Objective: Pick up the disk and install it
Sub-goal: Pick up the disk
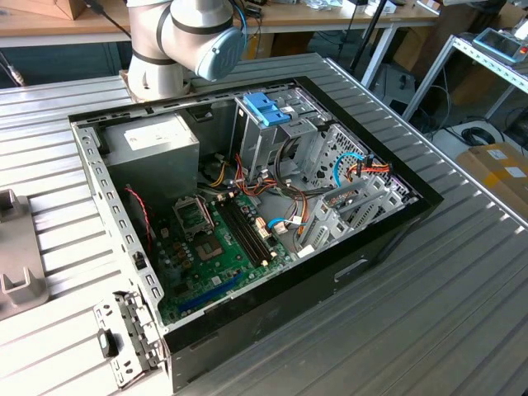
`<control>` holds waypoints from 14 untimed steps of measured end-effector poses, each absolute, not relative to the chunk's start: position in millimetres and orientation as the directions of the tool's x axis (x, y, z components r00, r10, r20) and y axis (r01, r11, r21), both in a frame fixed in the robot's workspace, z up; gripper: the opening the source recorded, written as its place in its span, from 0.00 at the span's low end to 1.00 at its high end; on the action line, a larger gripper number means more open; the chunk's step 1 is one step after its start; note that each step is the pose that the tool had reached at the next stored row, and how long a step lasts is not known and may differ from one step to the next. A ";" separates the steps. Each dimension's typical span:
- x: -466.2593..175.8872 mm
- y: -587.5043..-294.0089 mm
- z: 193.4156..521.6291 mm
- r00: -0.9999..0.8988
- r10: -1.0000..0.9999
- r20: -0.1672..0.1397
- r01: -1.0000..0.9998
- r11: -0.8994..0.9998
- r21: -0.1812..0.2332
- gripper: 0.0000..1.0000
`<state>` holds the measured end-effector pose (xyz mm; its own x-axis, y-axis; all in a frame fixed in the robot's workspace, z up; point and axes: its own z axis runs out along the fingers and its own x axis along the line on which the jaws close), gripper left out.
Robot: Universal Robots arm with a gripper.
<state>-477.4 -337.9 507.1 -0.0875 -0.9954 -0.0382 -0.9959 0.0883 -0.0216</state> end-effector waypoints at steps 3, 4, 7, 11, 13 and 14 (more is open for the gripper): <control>-477.4 -337.9 508.5 -0.087 -0.995 -0.038 -0.996 0.088 -0.022 0.37; -477.4 -338.0 509.1 -0.087 -0.995 -0.039 -0.996 0.088 -0.022 0.37; -477.4 -338.1 510.8 -0.087 -0.995 -0.039 -0.996 0.088 -0.022 0.37; -477.4 -338.3 513.0 -0.087 -0.995 -0.040 -0.996 0.088 -0.022 0.37; -477.4 -338.4 513.8 -0.087 -0.995 -0.040 -0.996 0.088 -0.021 0.37; -477.4 -338.4 514.5 -0.087 -0.995 -0.040 -0.996 0.088 -0.021 0.37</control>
